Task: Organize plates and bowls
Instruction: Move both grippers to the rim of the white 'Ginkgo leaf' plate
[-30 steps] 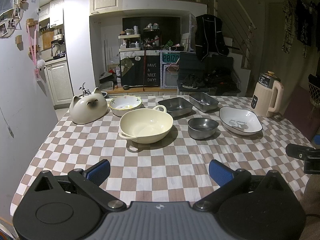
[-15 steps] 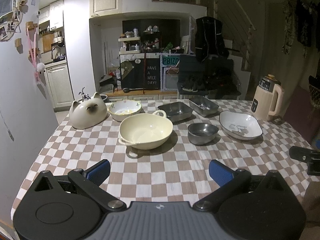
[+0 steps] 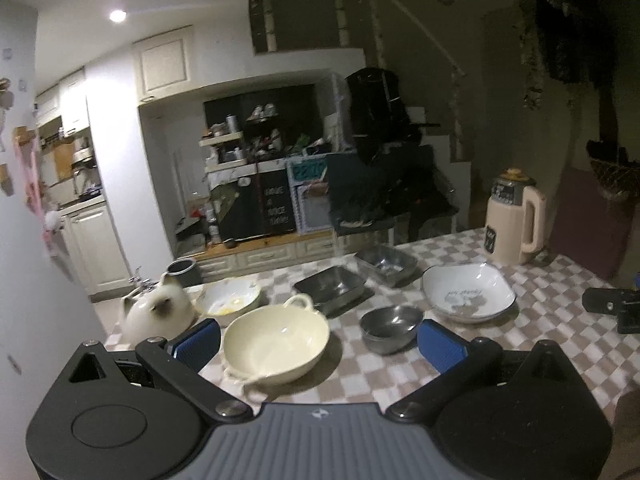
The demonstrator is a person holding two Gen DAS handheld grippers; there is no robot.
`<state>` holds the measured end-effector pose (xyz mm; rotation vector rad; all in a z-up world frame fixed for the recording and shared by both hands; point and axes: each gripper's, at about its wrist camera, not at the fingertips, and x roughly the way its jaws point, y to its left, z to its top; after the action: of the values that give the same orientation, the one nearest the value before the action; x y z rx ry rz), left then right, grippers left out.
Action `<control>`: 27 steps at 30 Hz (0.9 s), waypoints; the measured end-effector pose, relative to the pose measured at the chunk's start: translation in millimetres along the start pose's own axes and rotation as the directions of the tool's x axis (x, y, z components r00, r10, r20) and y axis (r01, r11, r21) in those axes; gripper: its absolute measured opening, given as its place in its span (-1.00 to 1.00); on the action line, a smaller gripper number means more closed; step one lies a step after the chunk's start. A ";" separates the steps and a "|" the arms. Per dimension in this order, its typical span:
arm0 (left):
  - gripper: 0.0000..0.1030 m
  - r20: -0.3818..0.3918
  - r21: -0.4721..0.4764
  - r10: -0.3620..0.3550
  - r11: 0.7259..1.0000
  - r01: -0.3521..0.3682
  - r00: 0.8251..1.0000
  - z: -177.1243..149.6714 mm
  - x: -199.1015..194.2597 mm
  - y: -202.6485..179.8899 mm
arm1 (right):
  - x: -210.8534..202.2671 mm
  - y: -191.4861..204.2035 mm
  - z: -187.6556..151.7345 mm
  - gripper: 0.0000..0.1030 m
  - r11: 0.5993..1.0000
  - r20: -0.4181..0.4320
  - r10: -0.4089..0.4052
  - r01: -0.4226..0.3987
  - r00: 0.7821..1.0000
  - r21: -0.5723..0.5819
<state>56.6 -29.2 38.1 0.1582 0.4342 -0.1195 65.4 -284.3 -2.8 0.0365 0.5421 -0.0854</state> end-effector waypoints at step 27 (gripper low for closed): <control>1.00 -0.118 0.108 -0.226 0.965 0.238 0.967 50.2 215.2 -66.6 | 143.2 -53.4 43.3 1.00 0.979 -0.016 -0.202 0.202 0.979 0.014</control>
<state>260.9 -121.0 -17.3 0.2335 0.5497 -0.3705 204.9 -350.2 -40.4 -0.0032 0.5588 -0.2881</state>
